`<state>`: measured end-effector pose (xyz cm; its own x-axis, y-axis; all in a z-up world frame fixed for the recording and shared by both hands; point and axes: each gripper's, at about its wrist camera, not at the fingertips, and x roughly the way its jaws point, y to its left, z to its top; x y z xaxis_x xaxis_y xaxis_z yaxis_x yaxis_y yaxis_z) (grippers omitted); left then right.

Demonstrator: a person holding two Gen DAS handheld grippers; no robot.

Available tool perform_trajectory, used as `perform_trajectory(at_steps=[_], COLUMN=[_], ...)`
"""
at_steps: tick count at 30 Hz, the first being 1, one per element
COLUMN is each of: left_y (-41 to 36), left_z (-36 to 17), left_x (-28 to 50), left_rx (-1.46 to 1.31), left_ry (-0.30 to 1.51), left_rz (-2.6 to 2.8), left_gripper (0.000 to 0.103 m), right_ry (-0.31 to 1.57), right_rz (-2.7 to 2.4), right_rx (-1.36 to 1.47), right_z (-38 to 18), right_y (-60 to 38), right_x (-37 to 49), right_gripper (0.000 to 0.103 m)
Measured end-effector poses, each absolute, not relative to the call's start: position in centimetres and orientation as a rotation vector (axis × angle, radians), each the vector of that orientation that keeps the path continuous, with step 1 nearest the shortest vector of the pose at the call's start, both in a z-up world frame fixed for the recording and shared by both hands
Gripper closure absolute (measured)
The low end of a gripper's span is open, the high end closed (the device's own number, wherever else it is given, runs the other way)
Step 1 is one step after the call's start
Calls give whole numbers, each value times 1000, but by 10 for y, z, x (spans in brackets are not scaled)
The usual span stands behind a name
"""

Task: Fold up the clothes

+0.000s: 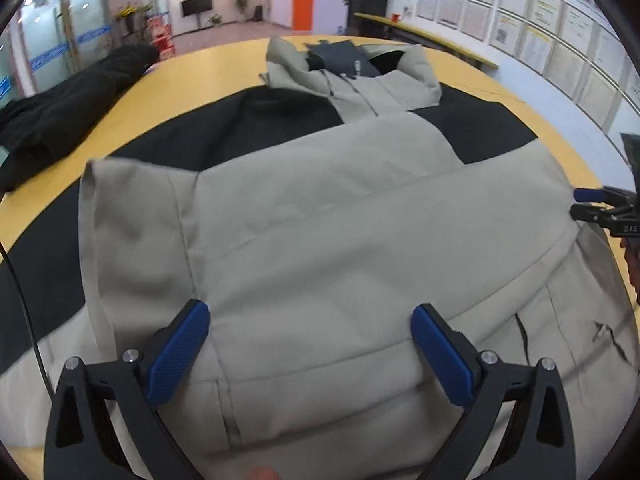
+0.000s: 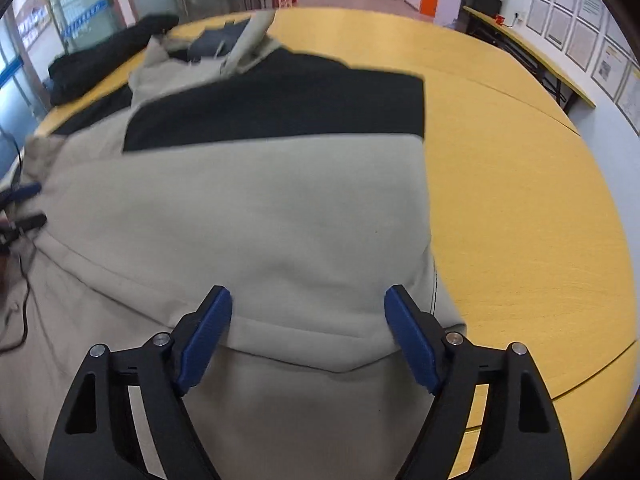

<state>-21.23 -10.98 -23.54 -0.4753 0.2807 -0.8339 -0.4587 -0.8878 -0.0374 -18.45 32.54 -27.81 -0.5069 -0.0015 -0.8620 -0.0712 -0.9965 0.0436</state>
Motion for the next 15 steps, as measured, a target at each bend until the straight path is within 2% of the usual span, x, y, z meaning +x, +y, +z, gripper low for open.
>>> perform_trajectory(at_steps=[7,8,12,15], left_y=[-118,-124,-206,-286], left_z=[-226,-219,-160,-121], left_x=[-214,-217,-197,-175], left_rx=[-1358,-1382,-1329,-1249], left_ry=[140,74,-343,-713], left_rz=[2418,2433,2642,2779], left_gripper=[2,5,6,0], right_ry=[22,26,24,13], right_rz=[2666,2660,2784,2911], right_rx=[-1605,-1615,-1496,-1403], right_z=[-314,-316,-290,-263], right_y=[340,343,327,298], right_x=[-220,-226,-227,-219], right_gripper=[18,21,23,19])
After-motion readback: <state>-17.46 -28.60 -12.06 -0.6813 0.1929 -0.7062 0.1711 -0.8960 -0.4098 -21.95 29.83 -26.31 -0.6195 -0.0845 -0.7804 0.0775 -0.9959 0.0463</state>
